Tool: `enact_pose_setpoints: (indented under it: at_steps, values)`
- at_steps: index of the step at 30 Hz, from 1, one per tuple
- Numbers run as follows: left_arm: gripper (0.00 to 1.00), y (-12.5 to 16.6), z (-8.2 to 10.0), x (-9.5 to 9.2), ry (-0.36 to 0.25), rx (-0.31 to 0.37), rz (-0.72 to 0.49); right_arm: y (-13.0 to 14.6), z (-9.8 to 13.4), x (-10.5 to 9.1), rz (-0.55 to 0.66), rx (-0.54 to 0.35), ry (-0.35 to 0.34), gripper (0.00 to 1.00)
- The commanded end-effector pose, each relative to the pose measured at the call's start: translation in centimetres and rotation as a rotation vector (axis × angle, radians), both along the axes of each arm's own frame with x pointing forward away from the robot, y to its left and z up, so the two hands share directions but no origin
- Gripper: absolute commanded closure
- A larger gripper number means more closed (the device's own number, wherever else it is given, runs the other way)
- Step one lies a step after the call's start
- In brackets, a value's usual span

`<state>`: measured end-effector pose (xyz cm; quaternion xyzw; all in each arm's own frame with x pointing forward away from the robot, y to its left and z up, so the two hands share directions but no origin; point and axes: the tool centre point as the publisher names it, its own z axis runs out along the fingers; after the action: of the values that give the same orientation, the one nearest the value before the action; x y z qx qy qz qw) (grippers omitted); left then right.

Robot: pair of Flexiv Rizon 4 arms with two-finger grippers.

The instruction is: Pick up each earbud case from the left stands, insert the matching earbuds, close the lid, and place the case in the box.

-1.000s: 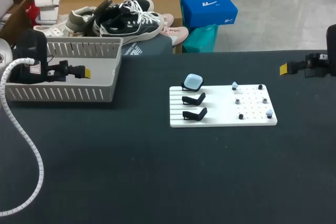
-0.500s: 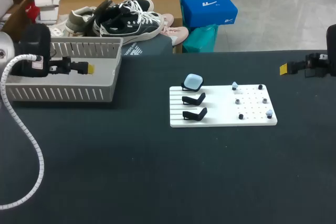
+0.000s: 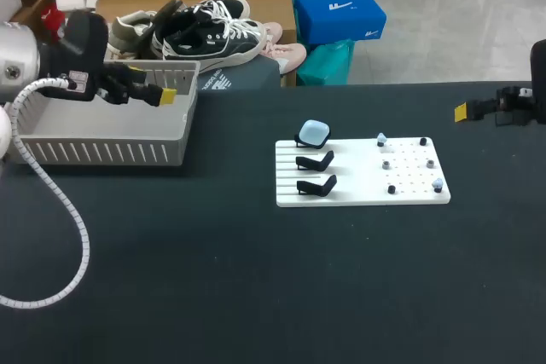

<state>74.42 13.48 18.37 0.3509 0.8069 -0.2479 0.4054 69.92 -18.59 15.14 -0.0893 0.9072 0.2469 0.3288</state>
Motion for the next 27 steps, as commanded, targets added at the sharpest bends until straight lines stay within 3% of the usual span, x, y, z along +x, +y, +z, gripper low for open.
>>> enact_pose_setpoints:
  at_steps: [1,10,15,19,27]
  values:
    - [0.00,-1.7,-0.7,2.2,-0.051,-0.031,-0.303,0.0,-0.1,0.2,0.003,0.002,-0.001,0.00]
    - [0.00,-5.8,-2.7,4.6,-0.145,0.050,-0.513,0.0,-0.1,0.2,0.003,0.002,-0.001,0.00]
    - [0.00,-8.1,-4.7,5.4,-0.152,0.090,-0.597,0.0,-0.1,0.2,0.003,0.002,-0.001,0.00]
    - [0.00,-9.8,-6.2,5.7,-0.133,0.093,-0.654,0.0,-0.1,0.2,0.003,0.002,-0.001,0.00]
    - [0.00,-13.1,-8.6,6.4,-0.033,0.077,-0.733,0.0,-0.1,0.2,0.003,0.002,-0.001,0.00]
